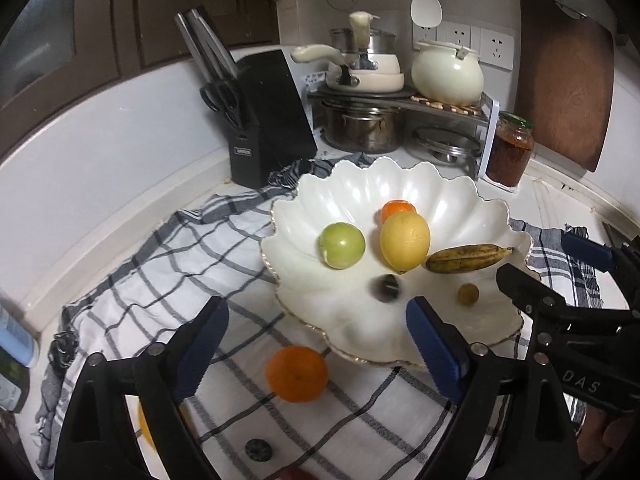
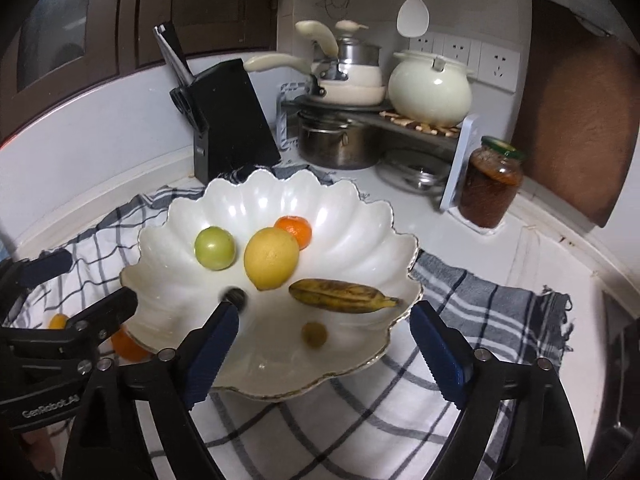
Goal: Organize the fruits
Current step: 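Carry the yellow citrus and dark plum into the white bowl and open both tools, then withdraw both tools from the bowl toward the remaining fruits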
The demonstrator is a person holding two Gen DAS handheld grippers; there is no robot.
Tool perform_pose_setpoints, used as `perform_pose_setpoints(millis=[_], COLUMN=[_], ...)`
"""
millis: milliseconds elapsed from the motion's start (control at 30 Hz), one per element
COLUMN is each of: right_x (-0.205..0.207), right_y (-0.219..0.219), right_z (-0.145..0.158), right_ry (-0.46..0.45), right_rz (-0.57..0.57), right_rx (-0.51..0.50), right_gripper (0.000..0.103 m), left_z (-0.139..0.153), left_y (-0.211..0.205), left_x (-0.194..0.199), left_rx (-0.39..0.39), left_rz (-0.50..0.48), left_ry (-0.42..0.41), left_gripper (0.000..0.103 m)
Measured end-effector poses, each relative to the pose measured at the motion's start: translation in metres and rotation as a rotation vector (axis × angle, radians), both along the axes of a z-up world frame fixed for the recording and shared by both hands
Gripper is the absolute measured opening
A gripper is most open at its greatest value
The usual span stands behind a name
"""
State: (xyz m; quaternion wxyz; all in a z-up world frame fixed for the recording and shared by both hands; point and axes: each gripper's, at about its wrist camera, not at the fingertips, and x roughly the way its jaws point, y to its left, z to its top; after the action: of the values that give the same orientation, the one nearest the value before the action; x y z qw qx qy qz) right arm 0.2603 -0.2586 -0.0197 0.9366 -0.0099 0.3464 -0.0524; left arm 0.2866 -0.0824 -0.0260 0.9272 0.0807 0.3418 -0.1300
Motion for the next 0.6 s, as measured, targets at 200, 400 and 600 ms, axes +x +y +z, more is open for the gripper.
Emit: perform_pose_setpoints(millis=[200, 400, 600], right_x=[-0.012, -0.026, -0.040], right_y=[0.009, 0.027, 0.045], right_z=[0.013, 0.024, 0.033], right_ry=[-0.034, -0.061, -0.083], right_rz=[-0.014, 0.006, 0.031], right_rx=[-0.017, -0.013, -0.001], right_gripper=[0.090, 0.090, 0.090], left_z=[0.012, 0.028, 0.039], left_y=[0.016, 0.035, 0.057], left_x=[-0.019, -0.038, -0.059], left_rx=[-0.004, -0.003, -0.002], left_rz=[0.032, 0.067, 0.099], left_ry=[-0.036, -0.079, -0.108], left_gripper=[0.101, 0.101, 0.102])
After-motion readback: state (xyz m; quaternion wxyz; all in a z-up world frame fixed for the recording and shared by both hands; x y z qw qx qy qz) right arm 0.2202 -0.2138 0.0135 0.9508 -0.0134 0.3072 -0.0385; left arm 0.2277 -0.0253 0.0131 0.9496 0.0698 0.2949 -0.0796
